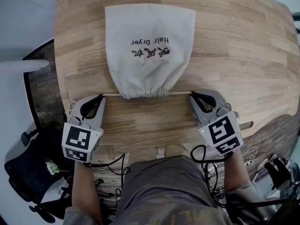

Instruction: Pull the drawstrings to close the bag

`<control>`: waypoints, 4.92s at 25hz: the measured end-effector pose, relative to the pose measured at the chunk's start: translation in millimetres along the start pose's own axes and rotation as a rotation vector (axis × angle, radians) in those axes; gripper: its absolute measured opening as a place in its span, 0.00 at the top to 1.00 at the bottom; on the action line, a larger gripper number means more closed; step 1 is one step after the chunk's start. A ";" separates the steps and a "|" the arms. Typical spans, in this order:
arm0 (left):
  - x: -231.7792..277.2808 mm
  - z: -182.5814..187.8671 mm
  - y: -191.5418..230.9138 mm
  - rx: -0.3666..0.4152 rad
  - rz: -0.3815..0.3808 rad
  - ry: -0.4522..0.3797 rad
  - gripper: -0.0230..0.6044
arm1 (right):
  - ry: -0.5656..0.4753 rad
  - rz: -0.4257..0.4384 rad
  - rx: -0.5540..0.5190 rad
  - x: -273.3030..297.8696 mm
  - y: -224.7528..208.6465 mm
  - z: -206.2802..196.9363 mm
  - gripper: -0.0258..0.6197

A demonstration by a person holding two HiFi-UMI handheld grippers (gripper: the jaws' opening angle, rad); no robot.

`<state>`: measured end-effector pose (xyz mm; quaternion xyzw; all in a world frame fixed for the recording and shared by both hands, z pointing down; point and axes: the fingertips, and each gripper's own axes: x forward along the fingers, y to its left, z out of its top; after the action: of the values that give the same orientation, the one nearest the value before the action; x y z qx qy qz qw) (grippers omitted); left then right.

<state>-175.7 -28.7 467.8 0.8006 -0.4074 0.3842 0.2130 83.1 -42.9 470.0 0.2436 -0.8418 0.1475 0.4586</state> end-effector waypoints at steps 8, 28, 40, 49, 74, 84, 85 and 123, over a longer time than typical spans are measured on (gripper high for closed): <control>-6.8 -1.7 -14.5 0.062 -0.018 -0.034 0.60 | -0.048 0.014 0.044 -11.1 5.4 2.9 0.73; 5.3 24.3 -41.2 0.232 -0.139 -0.034 0.58 | -0.078 0.075 -0.160 4.6 40.4 50.9 0.70; 19.1 26.1 -43.0 0.229 -0.234 -0.035 0.58 | -0.045 0.123 -0.163 27.6 45.3 47.1 0.72; 17.5 23.6 -46.3 0.316 -0.209 -0.048 0.93 | -0.027 0.125 -0.218 28.9 49.4 45.4 0.89; 15.9 20.8 -34.8 0.171 -0.108 -0.035 0.95 | -0.026 0.024 -0.083 26.0 39.9 42.0 0.91; 11.0 16.9 -34.7 0.144 -0.104 -0.041 0.95 | -0.015 0.015 -0.093 14.2 31.7 25.5 0.91; 10.5 16.3 -34.7 0.140 -0.104 -0.041 0.95 | -0.015 0.017 -0.092 14.0 31.8 24.1 0.91; -257.0 247.5 -5.8 0.212 0.380 -0.668 0.96 | -0.672 -0.283 -0.214 -273.8 10.0 255.7 0.91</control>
<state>-157.4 -61.6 113.0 0.8094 -0.5533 0.1750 -0.0898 24.7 -79.9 101.7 0.3429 -0.9139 -0.0939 0.1958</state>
